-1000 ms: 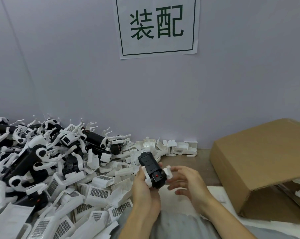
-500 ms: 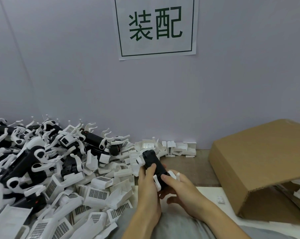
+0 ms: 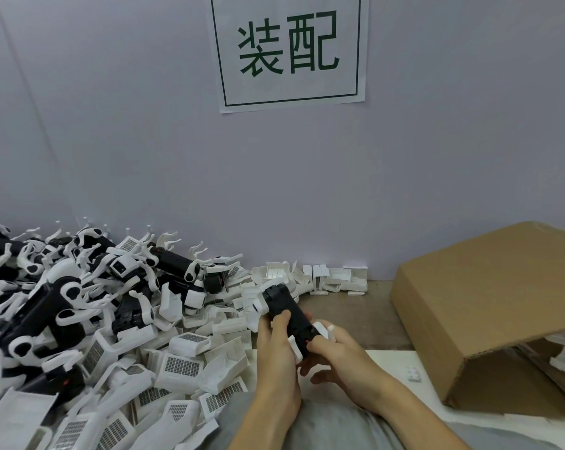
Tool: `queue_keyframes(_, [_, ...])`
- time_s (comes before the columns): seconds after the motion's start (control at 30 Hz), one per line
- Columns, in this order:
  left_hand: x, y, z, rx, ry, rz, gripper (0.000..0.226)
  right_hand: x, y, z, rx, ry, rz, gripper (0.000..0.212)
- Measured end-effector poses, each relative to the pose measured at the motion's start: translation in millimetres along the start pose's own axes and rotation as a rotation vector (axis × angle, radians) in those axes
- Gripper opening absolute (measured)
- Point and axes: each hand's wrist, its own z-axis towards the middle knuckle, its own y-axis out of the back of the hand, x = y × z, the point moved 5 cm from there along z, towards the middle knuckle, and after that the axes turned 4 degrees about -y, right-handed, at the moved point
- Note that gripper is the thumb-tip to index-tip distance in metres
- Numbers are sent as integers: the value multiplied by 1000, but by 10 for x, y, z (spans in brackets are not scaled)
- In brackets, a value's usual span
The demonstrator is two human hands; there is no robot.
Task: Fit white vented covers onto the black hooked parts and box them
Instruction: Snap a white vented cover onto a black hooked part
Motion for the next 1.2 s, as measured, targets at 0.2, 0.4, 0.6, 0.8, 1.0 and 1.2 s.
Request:
queue_keyframes(0.2, [29, 16, 33, -29, -12, 16, 12, 13, 2, -4, -20, 5, -12, 34])
queue_keyframes(0.4, [31, -2, 28, -5, -26, 5, 12, -18, 17, 4, -9, -9, 62, 24])
queue_keyframes(0.6, [24, 5, 41, -9, -47, 15, 12, -33, 13, 14, 37, -25, 114, 45])
queue_keyframes(0.8, [46, 25, 56, -13, -43, 34, 13, 9, 1, -12, 19, -26, 59, 32])
queue_keyframes(1.0, [44, 20, 51, -28, -37, 60, 24, 13, 23, -35, -30, -20, 6, 15])
queue_keyframes(1.2, [89, 89, 105, -65, 40, -102, 13, -18, 24, -35, -44, -78, -2, 44])
